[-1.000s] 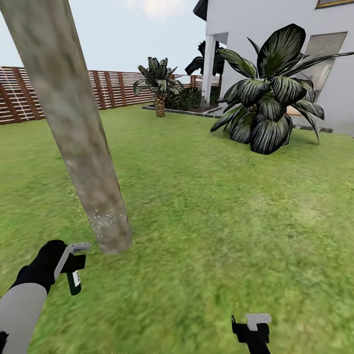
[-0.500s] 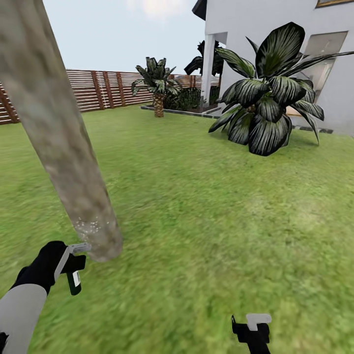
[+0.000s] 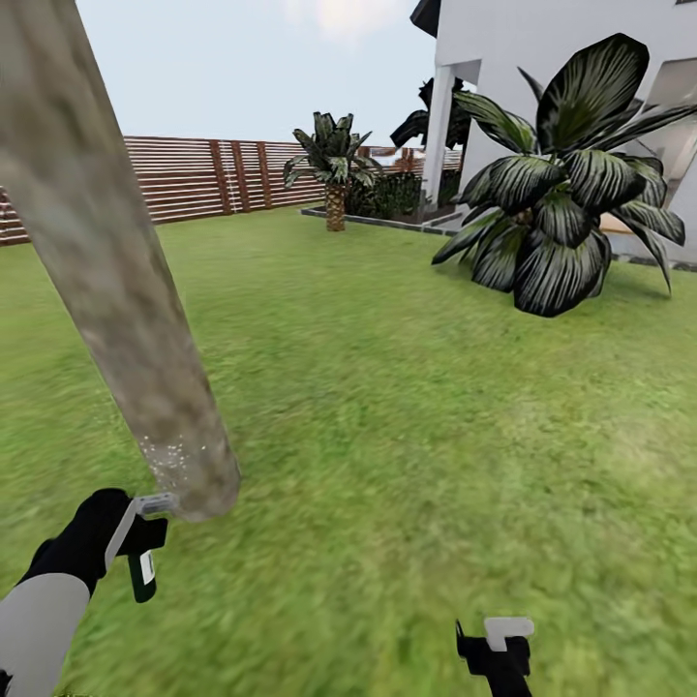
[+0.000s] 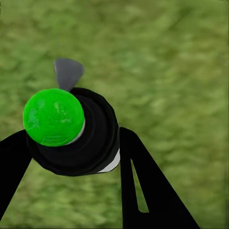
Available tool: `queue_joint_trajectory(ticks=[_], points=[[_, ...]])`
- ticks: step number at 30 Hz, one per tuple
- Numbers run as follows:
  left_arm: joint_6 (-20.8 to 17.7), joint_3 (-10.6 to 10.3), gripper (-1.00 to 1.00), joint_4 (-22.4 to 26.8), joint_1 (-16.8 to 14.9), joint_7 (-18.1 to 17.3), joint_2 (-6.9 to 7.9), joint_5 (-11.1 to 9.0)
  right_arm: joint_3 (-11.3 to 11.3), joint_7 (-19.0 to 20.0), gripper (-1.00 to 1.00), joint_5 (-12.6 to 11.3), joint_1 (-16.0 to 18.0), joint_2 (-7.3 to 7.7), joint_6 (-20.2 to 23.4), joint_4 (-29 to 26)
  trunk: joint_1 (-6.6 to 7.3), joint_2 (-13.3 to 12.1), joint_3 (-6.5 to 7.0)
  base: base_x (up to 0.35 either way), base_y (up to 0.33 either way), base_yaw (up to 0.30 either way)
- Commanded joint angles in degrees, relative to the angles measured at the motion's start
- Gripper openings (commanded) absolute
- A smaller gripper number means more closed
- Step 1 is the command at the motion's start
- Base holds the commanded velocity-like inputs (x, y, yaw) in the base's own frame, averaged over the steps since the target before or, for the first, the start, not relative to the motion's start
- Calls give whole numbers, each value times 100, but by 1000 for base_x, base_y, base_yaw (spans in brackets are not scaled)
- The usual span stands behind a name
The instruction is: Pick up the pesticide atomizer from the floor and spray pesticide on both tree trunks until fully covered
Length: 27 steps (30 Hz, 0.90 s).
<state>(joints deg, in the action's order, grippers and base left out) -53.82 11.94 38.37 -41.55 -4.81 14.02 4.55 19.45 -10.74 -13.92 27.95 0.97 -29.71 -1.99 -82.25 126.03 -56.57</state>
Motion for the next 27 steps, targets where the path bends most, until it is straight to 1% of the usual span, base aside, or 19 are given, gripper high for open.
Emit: queue_joint_trajectory(ticks=[1,8,14,22,27], points=[[-24,21,-100,0,-4,-50,-4,55,50,-18,100,-41,0,3,-8,-3,-1,2,-5,225,-208,246],[-24,19,-100,-12,-2,-55,-4,59,50,-16,100,-41,0,4,-8,-3,-1,2,-5,220,-209,40],[-32,13,-100,-2,-2,-51,-4,55,50,-16,100,-41,0,1,-8,-3,-1,2,-5,48,-264,31],[-33,10,-100,12,-2,-46,-4,55,50,-16,100,-41,0,1,-8,-3,-1,2,-5,3,-274,259],[-33,10,-100,-7,-2,-46,-4,57,50,-16,100,-41,0,0,-8,-3,-1,2,-5,86,-275,277]])
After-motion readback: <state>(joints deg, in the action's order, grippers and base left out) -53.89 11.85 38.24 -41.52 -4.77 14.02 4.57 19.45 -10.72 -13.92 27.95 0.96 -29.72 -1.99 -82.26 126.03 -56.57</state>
